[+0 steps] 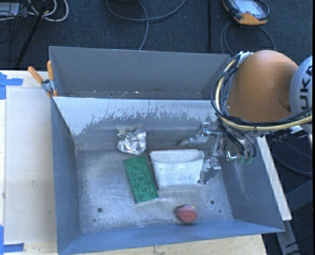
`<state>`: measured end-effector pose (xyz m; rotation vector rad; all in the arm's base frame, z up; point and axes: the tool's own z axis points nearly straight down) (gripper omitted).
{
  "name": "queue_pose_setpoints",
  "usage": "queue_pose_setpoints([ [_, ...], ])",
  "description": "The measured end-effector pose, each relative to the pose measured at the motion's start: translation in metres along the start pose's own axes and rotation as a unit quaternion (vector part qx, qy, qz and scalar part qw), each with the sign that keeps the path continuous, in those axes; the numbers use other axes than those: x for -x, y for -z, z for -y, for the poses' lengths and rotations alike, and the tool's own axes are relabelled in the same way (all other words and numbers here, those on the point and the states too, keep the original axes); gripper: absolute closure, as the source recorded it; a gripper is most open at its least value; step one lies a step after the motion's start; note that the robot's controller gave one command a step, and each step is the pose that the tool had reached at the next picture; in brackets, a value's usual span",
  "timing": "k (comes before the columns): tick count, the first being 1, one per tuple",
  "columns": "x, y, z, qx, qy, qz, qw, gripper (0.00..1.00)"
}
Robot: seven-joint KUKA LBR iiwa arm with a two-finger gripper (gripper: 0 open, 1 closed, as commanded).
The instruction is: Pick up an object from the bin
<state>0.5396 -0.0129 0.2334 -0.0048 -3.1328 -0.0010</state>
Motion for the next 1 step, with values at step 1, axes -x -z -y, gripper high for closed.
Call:
queue_pose_setpoints([
  [1, 0.0027, -0.1218, 0.0455, 0.0, 0.065, 0.0009, 0.9979, 0.0],
])
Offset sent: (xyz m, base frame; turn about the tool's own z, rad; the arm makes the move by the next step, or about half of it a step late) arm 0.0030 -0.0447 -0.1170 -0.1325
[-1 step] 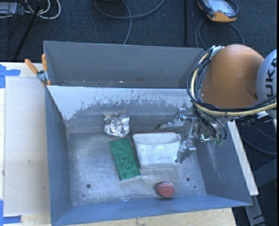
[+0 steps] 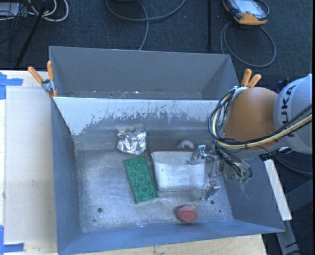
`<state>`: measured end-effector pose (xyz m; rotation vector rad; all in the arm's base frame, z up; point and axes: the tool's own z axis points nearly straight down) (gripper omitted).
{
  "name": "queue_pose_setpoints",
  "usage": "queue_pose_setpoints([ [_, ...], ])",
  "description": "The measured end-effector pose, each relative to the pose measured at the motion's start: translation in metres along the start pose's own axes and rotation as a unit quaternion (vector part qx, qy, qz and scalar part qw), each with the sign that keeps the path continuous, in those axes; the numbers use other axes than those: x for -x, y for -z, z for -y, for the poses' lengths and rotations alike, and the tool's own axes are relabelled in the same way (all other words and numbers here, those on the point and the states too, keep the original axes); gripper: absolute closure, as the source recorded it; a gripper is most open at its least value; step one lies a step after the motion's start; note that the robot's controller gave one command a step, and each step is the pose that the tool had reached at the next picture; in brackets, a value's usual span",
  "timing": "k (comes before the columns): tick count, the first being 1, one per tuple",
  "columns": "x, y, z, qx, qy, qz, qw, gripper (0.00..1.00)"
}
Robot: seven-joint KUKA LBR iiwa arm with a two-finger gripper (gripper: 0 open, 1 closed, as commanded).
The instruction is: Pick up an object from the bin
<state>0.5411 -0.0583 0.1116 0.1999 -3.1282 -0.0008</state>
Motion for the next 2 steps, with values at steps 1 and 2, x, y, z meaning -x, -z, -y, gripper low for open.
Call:
queue_pose_setpoints([
  [1, 0.004, 0.009, 0.0, -0.001, 0.0, 0.0068, 1.0, 1.0],
  [2, 0.012, 0.082, 0.006, -0.001, 0.002, 0.0062, 1.0, 1.0],
])
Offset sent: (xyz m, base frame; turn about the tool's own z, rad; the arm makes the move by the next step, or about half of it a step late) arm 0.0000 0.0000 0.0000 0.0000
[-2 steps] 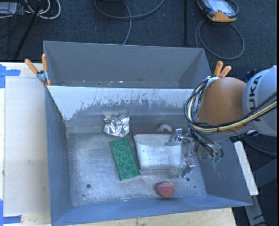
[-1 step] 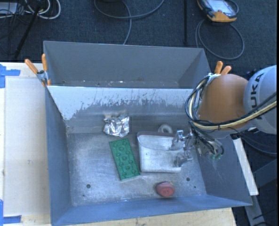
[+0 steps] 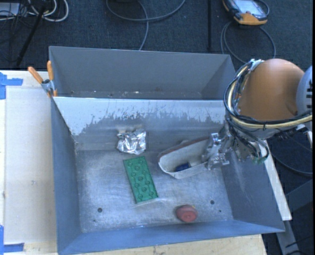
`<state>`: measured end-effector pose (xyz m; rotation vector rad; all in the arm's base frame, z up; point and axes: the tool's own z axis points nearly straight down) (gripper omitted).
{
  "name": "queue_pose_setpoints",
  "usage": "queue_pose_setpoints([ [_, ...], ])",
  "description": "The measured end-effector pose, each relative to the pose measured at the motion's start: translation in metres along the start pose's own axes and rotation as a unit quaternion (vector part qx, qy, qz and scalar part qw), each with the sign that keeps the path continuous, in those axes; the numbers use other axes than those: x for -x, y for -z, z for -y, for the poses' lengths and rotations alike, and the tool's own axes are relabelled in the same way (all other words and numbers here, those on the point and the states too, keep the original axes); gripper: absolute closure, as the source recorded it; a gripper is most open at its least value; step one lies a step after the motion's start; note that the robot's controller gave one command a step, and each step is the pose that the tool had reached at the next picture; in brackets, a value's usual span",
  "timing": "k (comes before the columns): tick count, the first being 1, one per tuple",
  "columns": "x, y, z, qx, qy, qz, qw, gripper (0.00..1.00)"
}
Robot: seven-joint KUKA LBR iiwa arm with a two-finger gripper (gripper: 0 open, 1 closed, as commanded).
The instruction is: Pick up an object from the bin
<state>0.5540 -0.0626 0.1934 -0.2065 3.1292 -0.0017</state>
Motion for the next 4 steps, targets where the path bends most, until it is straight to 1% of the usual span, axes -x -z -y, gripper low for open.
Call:
queue_pose_setpoints([
  [1, 0.012, -0.007, 0.0, 0.001, -0.012, -0.0029, 0.9999, 1.0],
  [2, 0.008, -0.004, 0.0, 0.001, -0.01, -0.0036, 0.9999, 1.0],
  [3, 0.031, -0.05, 0.003, 0.001, -0.116, -0.0054, 0.9932, 1.0],
  [4, 0.072, 0.118, -0.053, 0.001, -0.054, 0.0016, 0.9985, 1.0],
])
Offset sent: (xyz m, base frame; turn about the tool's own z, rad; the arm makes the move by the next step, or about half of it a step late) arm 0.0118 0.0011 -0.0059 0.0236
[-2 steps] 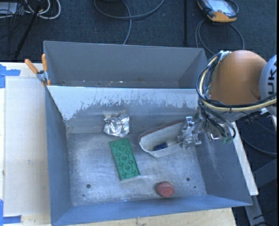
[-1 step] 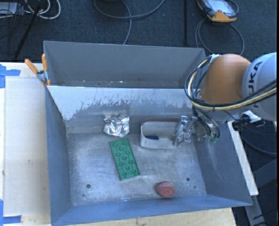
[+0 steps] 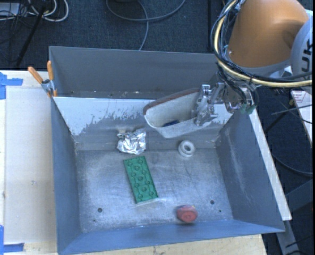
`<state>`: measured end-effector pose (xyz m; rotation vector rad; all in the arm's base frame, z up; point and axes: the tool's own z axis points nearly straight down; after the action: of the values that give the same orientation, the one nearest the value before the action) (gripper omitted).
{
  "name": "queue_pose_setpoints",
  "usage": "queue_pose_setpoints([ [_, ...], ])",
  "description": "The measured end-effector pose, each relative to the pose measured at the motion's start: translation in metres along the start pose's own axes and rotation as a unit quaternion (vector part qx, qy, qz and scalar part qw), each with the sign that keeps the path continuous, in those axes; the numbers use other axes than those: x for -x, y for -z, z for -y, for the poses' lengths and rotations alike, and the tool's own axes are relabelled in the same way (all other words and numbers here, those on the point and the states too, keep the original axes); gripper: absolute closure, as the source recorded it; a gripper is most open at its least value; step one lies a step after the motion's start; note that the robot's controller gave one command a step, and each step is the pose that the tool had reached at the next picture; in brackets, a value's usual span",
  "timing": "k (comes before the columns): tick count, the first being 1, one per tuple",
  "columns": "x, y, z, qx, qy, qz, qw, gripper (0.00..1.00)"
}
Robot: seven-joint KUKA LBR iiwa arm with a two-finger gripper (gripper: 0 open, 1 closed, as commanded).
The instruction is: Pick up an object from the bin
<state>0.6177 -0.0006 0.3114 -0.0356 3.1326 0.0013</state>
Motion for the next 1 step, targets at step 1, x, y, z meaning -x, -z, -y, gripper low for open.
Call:
queue_pose_setpoints([
  [1, -0.0542, -0.1384, -0.0015, 0.0, -0.032, -0.0105, 0.9994, 1.0],
])
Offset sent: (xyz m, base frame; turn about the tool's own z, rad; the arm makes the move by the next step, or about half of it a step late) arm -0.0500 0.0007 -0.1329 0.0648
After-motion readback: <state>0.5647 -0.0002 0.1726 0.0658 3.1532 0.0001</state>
